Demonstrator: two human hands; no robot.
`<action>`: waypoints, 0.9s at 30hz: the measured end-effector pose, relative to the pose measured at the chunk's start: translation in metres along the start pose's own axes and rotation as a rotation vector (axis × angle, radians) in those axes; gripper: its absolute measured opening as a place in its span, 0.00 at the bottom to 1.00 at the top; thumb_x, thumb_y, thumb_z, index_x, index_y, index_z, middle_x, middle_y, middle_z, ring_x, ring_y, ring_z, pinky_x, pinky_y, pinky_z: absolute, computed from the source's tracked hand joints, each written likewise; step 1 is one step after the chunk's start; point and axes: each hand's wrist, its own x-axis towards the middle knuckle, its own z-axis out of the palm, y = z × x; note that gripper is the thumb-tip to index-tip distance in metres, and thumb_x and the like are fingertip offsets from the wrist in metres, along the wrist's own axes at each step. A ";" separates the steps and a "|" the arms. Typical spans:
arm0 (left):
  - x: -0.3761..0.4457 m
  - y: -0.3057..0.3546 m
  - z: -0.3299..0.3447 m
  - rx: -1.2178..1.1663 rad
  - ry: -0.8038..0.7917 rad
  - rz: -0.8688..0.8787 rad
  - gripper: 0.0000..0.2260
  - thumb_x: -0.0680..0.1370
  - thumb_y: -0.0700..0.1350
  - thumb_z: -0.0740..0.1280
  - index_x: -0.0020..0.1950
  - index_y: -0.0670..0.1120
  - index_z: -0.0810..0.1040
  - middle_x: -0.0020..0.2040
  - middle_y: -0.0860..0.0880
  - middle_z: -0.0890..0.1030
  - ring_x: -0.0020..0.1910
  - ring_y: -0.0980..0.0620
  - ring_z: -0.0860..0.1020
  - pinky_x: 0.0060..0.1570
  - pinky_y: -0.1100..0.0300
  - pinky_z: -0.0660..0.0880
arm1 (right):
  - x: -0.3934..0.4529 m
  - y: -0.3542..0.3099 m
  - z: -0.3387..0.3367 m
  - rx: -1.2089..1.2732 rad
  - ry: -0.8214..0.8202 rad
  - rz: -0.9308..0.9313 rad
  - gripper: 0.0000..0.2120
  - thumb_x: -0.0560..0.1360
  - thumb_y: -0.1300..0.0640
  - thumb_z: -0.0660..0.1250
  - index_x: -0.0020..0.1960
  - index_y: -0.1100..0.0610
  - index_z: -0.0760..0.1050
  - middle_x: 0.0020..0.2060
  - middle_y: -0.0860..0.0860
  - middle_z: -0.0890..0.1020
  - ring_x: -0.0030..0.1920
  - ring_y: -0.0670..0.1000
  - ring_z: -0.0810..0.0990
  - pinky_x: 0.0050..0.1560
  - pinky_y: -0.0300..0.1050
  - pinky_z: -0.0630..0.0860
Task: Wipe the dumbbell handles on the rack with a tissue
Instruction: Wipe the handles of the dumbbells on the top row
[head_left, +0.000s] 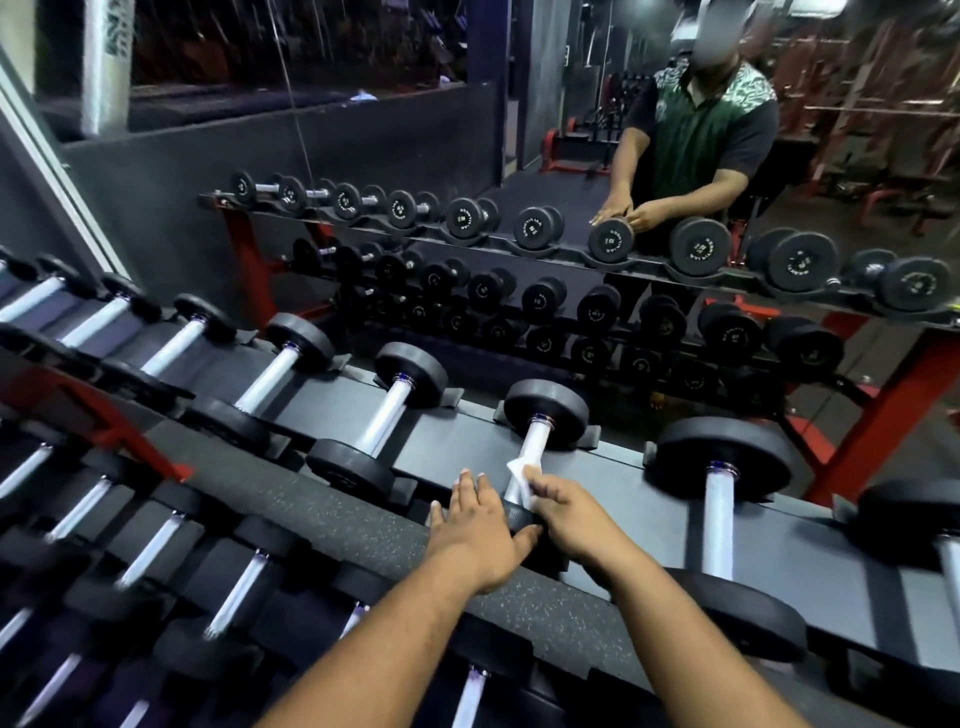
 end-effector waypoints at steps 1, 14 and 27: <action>0.001 0.000 0.000 -0.001 -0.001 0.002 0.44 0.81 0.67 0.55 0.81 0.41 0.36 0.82 0.41 0.36 0.81 0.44 0.40 0.79 0.41 0.42 | -0.003 0.001 0.001 0.007 -0.019 0.007 0.16 0.81 0.59 0.60 0.65 0.51 0.78 0.44 0.41 0.82 0.44 0.46 0.80 0.44 0.41 0.75; 0.000 -0.001 0.001 0.001 -0.003 0.010 0.44 0.81 0.67 0.54 0.81 0.42 0.36 0.82 0.41 0.36 0.81 0.43 0.40 0.79 0.42 0.41 | -0.004 0.005 0.002 0.098 0.016 0.051 0.11 0.82 0.54 0.60 0.56 0.58 0.78 0.46 0.49 0.82 0.45 0.48 0.78 0.49 0.48 0.74; 0.002 -0.003 0.003 -0.015 0.019 0.014 0.44 0.80 0.68 0.55 0.82 0.42 0.37 0.82 0.41 0.37 0.82 0.43 0.41 0.79 0.42 0.42 | -0.003 -0.007 -0.001 0.276 -0.108 0.184 0.12 0.78 0.57 0.62 0.56 0.61 0.80 0.51 0.62 0.85 0.51 0.61 0.84 0.56 0.57 0.78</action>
